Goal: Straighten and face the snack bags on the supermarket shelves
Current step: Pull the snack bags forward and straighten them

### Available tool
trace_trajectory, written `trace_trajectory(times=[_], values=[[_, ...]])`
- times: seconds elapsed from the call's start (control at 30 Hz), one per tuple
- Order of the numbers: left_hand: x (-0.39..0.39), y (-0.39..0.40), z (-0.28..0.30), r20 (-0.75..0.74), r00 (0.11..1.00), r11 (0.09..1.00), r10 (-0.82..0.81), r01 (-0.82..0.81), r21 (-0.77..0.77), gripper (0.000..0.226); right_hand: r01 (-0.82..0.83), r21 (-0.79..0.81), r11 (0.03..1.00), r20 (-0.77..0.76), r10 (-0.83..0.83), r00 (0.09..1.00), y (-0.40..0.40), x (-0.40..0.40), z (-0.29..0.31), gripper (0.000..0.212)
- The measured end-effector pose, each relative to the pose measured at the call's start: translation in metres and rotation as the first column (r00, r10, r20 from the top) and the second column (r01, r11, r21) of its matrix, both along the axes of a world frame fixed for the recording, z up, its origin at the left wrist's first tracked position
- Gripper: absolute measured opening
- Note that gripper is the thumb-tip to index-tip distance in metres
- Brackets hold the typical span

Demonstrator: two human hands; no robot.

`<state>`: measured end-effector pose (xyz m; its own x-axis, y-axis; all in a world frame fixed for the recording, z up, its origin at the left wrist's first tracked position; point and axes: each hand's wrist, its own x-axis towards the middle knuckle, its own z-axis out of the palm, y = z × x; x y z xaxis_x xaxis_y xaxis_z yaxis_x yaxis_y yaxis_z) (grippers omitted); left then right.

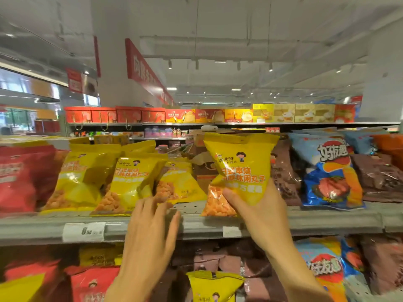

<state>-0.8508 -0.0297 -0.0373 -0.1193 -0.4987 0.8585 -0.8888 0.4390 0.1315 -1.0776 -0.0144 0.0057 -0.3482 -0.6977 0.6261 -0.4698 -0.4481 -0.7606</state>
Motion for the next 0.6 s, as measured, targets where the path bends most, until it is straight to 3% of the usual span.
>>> trace_trajectory(times=[0.17, 0.33, 0.47, 0.6], values=[[0.024, 0.0, -0.026, 0.219, 0.972, 0.997, 0.082, -0.081, -0.016, 0.058, 0.047, 0.089, 0.995, -0.134, -0.034, 0.99, -0.038, 0.049, 0.013, 0.083], [0.026, -0.007, -0.033, 0.178, 0.978, 0.994, 0.109, -0.102, -0.051, 0.065, 0.073, 0.116, 0.991, -0.255, -0.041, 0.966, -0.058, 0.079, 0.019, 0.073], [0.024, -0.011, -0.036, 0.152, 0.98, 0.991, 0.126, -0.115, -0.075, 0.064, 0.036, 0.269, 0.963, -0.305, 0.05, 0.951, -0.066, 0.092, 0.02, 0.076], [0.022, -0.019, -0.04, 0.066, 0.993, 0.988, 0.098, -0.089, -0.127, 0.066, 0.143, 0.325, 0.935, -0.439, 0.015, 0.899, -0.064, 0.093, 0.015, 0.077]])
